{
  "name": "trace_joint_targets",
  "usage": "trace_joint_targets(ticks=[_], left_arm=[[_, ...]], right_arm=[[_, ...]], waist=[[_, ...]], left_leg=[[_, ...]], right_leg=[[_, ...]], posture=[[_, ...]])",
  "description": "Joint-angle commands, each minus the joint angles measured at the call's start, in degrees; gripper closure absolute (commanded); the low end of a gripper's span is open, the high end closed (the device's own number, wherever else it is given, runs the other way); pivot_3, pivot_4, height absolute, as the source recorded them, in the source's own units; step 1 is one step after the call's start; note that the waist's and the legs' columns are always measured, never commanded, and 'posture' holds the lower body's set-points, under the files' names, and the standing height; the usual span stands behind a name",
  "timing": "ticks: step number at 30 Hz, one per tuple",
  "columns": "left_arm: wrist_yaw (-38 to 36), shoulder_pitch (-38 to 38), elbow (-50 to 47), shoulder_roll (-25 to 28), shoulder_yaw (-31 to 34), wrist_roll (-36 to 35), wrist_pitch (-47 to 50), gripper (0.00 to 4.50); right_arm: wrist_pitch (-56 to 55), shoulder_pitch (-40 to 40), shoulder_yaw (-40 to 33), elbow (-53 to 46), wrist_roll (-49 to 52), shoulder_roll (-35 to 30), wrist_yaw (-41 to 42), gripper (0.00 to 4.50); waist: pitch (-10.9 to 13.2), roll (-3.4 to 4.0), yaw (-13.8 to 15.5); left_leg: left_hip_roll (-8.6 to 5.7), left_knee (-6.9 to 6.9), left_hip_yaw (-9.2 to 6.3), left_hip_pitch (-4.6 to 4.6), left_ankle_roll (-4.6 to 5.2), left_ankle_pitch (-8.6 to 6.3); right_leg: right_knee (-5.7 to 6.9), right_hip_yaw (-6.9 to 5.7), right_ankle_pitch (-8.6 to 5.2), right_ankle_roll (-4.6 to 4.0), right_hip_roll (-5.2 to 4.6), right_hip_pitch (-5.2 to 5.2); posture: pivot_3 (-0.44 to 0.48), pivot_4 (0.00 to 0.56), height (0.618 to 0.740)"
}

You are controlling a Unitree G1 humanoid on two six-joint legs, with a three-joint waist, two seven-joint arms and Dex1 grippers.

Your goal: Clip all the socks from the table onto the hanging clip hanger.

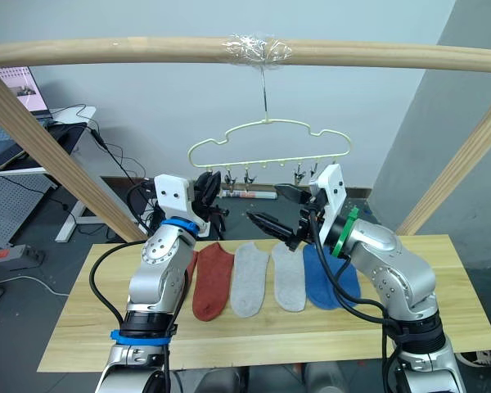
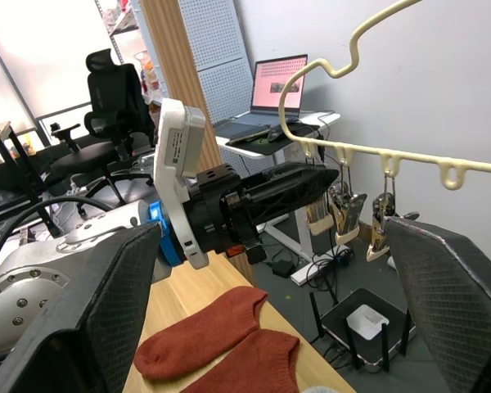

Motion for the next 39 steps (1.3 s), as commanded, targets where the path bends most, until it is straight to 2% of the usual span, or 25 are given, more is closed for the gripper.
trace_joint_targets(ticks=[1,7,12,15,25,31,34,39], left_arm=[[-0.3,-0.3,-1.9,-0.1,0.2,-0.2,-1.2,4.44],[0.0,0.1,-2.3,1.1,-0.4,1.4,0.0,4.48],[-1.0,1.3,-3.4,3.1,-0.6,2.0,0.9,4.48],[-1.1,2.1,-4.4,3.9,-0.2,1.8,1.7,4.48],[-1.5,3.7,-7.0,4.3,-0.6,1.5,4.0,4.48],[-1.5,4.7,-8.8,4.3,-0.6,1.3,5.2,4.48],[-1.2,5.1,-9.8,4.2,-0.5,1.4,5.7,4.50],[-0.8,5.5,-10.2,4.1,-0.6,1.5,5.9,4.50]], right_arm=[[-0.7,-0.1,0.0,-3.0,0.6,0.3,-0.1,0.00],[-0.6,1.9,2.8,-1.4,-4.7,-2.1,-1.7,0.00],[-4.6,9.7,6.0,9.3,-18.7,-4.9,-9.6,0.00],[-7.2,11.5,4.9,16.7,-22.7,-3.4,-12.9,0.00],[-15.7,5.6,1.2,44.2,-28.6,1.0,-16.3,0.00],[-16.3,2.6,-2.2,54.4,-28.0,2.8,-15.1,0.00],[-16.7,2.8,-3.1,55.7,-28.0,3.5,-13.9,0.55],[-17.0,3.8,-4.3,55.6,-28.4,4.1,-13.1,2.33]], waist=[[0.0,0.00,0.0],[0.0,0.00,0.0],[0.0,0.00,0.2],[0.0,0.04,0.0],[0.0,0.06,-0.1],[0.0,0.06,-0.1],[0.0,0.06,0.0],[0.0,0.05,0.0]], left_leg=[[0.00,0.00,0.00,0.00,0.00,0.00],[0.00,0.00,0.00,0.00,0.00,0.00],[-0.02,0.00,0.00,-0.01,0.00,0.00],[-0.03,0.00,0.06,0.01,0.00,0.00],[0.18,0.00,0.15,0.11,-0.01,0.01],[0.20,0.00,0.16,0.12,-0.01,0.01],[0.21,0.00,0.15,0.21,-0.01,0.01],[0.26,0.00,0.20,0.37,-0.01,0.01]], right_leg=[[0.00,0.00,0.00,0.00,0.00,0.00],[0.00,0.00,0.00,0.00,0.00,0.00],[-0.01,-0.01,-0.01,0.01,-0.02,0.01],[0.00,0.07,-0.01,0.01,-0.03,-0.02],[0.08,0.16,0.02,-0.03,0.20,-0.02],[0.08,0.18,0.03,-0.04,0.22,-0.01],[0.08,0.17,0.02,-0.03,0.23,0.10],[0.12,0.22,0.04,-0.04,0.27,0.19]], posture=[[-0.113,0.181,0.740],[-0.103,0.180,0.740],[-0.080,0.179,0.740],[-0.076,0.179,0.740],[-0.060,0.173,0.740],[-0.037,0.164,0.740],[-0.026,0.159,0.740],[-0.024,0.157,0.740]])
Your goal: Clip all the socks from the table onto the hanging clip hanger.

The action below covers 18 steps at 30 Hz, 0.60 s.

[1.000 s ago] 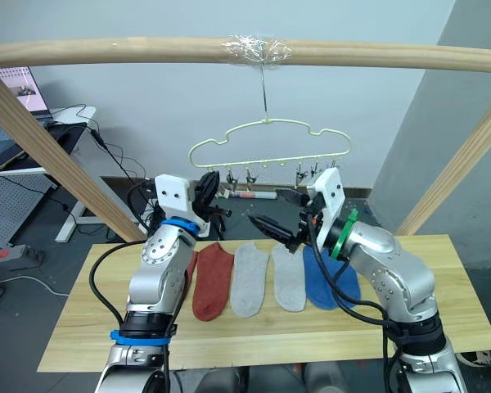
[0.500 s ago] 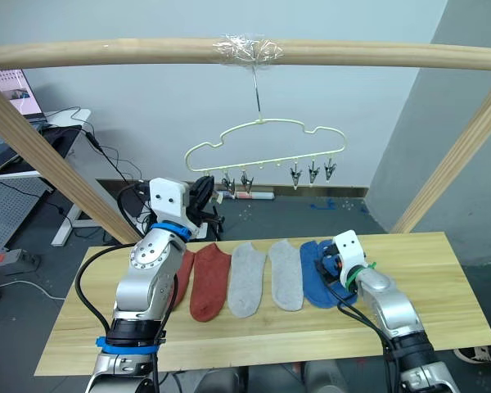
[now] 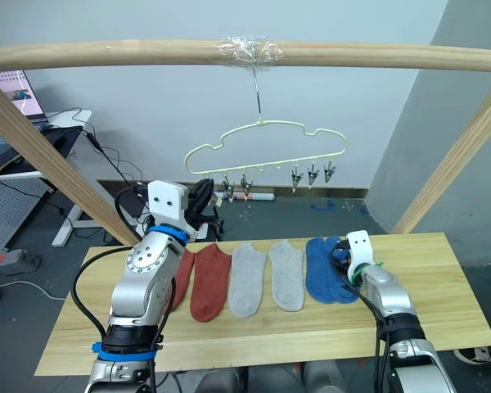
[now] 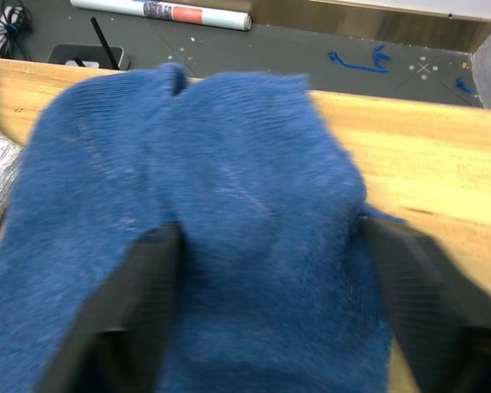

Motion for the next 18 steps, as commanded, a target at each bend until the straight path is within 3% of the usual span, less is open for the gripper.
trace_joint_targets(ticks=[1,6,18], left_arm=[[0.3,0.5,-1.9,0.0,0.2,0.2,0.3,4.50],[0.5,0.1,-1.3,-0.3,0.1,0.3,0.0,4.50],[0.4,-1.4,0.6,-1.5,2.0,-2.7,1.6,4.50]], right_arm=[[0.5,1.7,-0.6,0.4,0.3,0.5,1.2,2.67],[0.7,3.8,-1.3,-4.3,1.4,0.4,4.0,4.48],[8.4,12.4,-2.9,-27.0,11.9,-2.0,14.3,4.48]], waist=[[0.0,0.00,0.0],[0.0,0.00,0.0],[0.0,0.01,0.1]], left_leg=[[0.01,0.00,0.00,0.01,0.00,0.00],[0.03,0.00,0.01,0.04,0.00,0.00],[0.03,0.00,0.04,0.01,-0.01,-0.01]], right_leg=[[0.01,0.00,0.00,-0.01,0.02,0.00],[0.01,0.02,0.01,-0.01,0.03,0.02],[0.00,0.05,0.01,0.01,0.03,-0.02]], posture=[[-0.024,0.157,0.740],[-0.032,0.157,0.740],[-0.049,0.155,0.740]])
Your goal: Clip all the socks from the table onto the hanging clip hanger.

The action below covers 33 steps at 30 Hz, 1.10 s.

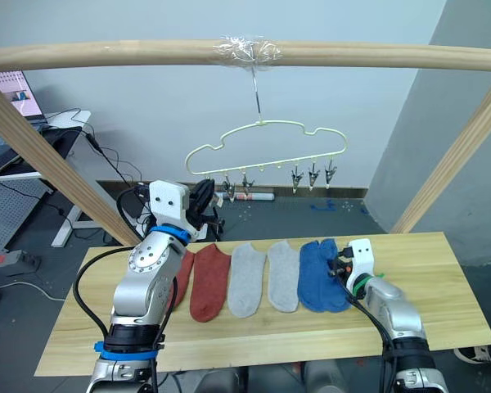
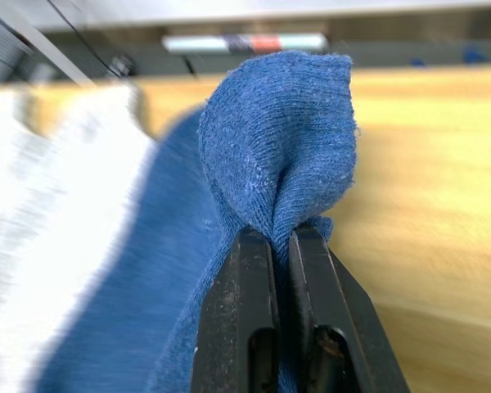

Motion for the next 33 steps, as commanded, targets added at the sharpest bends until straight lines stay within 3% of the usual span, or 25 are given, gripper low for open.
trace_joint_targets(ticks=[1,9,20,26,33], left_arm=[[0.6,-0.8,-0.5,-0.9,2.6,-3.2,2.2,4.50],[-0.1,-2.1,0.2,-1.0,3.1,-5.8,4.9,4.50],[0.4,-1.9,-0.6,-0.8,2.8,-5.4,5.3,4.50],[0.5,-1.4,-0.9,-0.8,2.8,-5.2,5.3,4.50],[0.6,-1.7,-0.6,-1.1,2.6,-5.0,5.1,4.50]], right_arm=[[3.8,2.6,-0.1,-9.2,4.1,-2.2,4.4,4.48],[6.5,3.3,1.2,-12.8,4.7,-3.0,5.1,4.48],[-4.0,-2.7,3.7,3.4,-6.6,-0.9,-4.3,4.48],[-4.7,-2.7,2.9,4.2,-6.4,-1.2,-3.4,2.64],[-4.1,-2.9,2.3,5.4,-7.0,-1.6,-4.4,2.64]], waist=[[0.0,0.00,0.1],[0.0,0.00,-0.1],[0.0,0.00,0.0],[0.0,0.00,0.0],[0.0,0.00,0.0]], left_leg=[[0.00,0.00,-0.02,-0.02,0.00,0.00],[0.02,0.00,0.00,-0.01,-0.02,-0.01],[0.00,0.00,0.06,-0.01,-0.03,-0.01],[0.03,0.00,0.05,0.01,-0.03,-0.01],[0.03,0.00,0.05,0.02,-0.03,-0.01]], right_leg=[[-0.01,-0.02,0.00,0.00,0.00,0.00],[0.00,-0.01,0.00,0.01,0.02,0.00],[-0.01,0.05,0.00,0.00,0.01,-0.02],[0.00,0.04,0.00,0.00,0.03,-0.02],[0.01,0.04,0.00,0.00,0.02,-0.02]], posture=[[-0.054,0.155,0.740],[-0.056,0.154,0.740],[-0.043,0.160,0.740],[-0.042,0.162,0.740],[-0.045,0.161,0.740]])
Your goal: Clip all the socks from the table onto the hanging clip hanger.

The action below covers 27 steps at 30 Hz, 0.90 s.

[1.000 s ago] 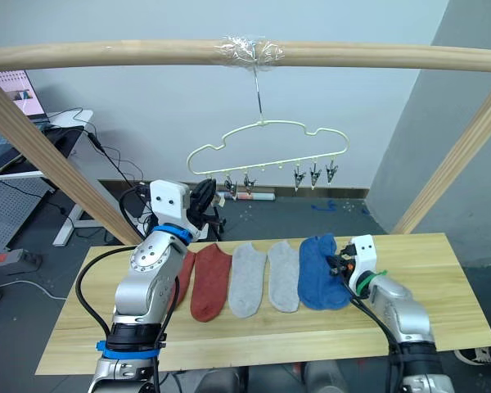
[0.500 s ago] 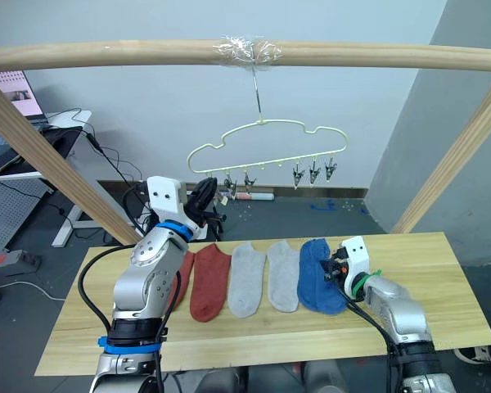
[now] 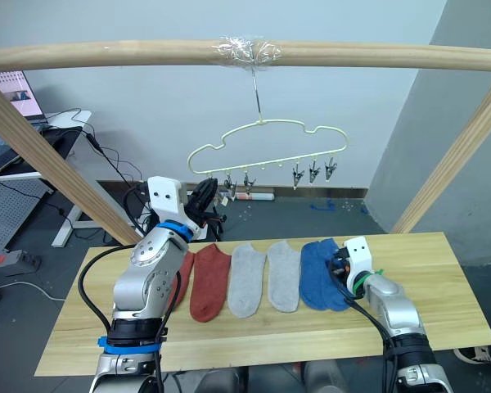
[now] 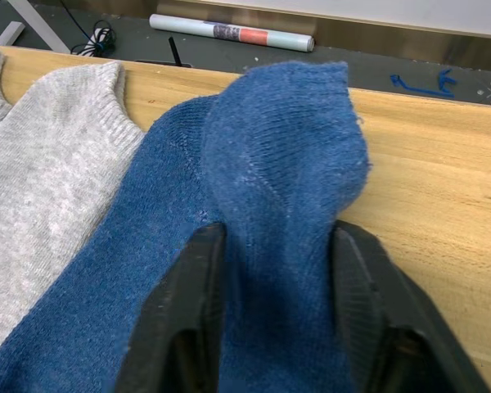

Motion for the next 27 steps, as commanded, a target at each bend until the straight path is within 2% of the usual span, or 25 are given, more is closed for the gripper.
trace_joint_targets(ticks=[1,7,10,13,20,27], left_arm=[[0.5,0.2,-0.8,0.1,0.4,0.3,-0.2,4.50],[0.4,-0.1,-0.7,0.2,0.4,0.3,-0.2,4.50],[0.4,-0.2,-0.6,0.2,0.4,0.4,-0.2,4.50],[0.3,-0.3,-0.6,0.2,0.4,0.5,-0.3,4.50],[0.3,-0.5,-0.3,0.1,0.4,0.5,-0.4,4.50],[-3.0,-1.1,0.0,1.6,2.6,-4.9,5.0,4.50]], right_arm=[[-0.3,-0.9,-1.7,0.7,-0.1,-0.4,-0.9,2.64],[-0.4,-1.2,-2.0,2.4,0.0,-0.7,-0.3,2.64],[-1.1,-0.6,-1.2,2.1,-0.5,-1.3,0.8,3.46],[-0.9,-0.1,-1.2,1.4,-0.3,-1.1,1.2,4.47],[0.8,2.1,-2.8,-3.6,2.0,-2.4,3.3,4.47],[11.0,6.4,-6.9,-23.4,12.6,-7.5,9.6,4.47]], waist=[[0.0,0.00,0.0],[0.0,0.00,0.0],[0.0,0.00,0.0],[0.0,0.00,0.0],[0.0,0.00,0.0],[0.0,0.00,-0.1]], left_leg=[[0.00,0.00,0.00,0.00,0.00,0.00],[0.00,0.00,0.01,0.00,0.00,0.00],[0.00,0.00,0.01,0.00,0.00,0.00],[0.00,0.00,0.02,0.01,0.00,0.00],[0.00,0.00,0.03,0.00,0.00,0.00],[0.00,0.02,0.02,-0.02,0.00,0.00]], right_leg=[[0.00,0.00,0.00,0.00,0.00,0.00],[0.00,0.01,0.00,0.00,0.00,0.00],[0.00,0.01,0.00,0.00,0.00,0.00],[0.00,0.01,0.00,0.00,0.00,0.00],[0.00,0.02,0.00,0.00,0.00,0.00],[0.01,0.01,0.00,0.01,0.00,0.00]], posture=[[-0.046,0.163,0.740],[-0.044,0.161,0.740],[-0.044,0.161,0.740],[-0.046,0.162,0.740],[-0.045,0.157,0.740],[-0.050,0.157,0.740]])
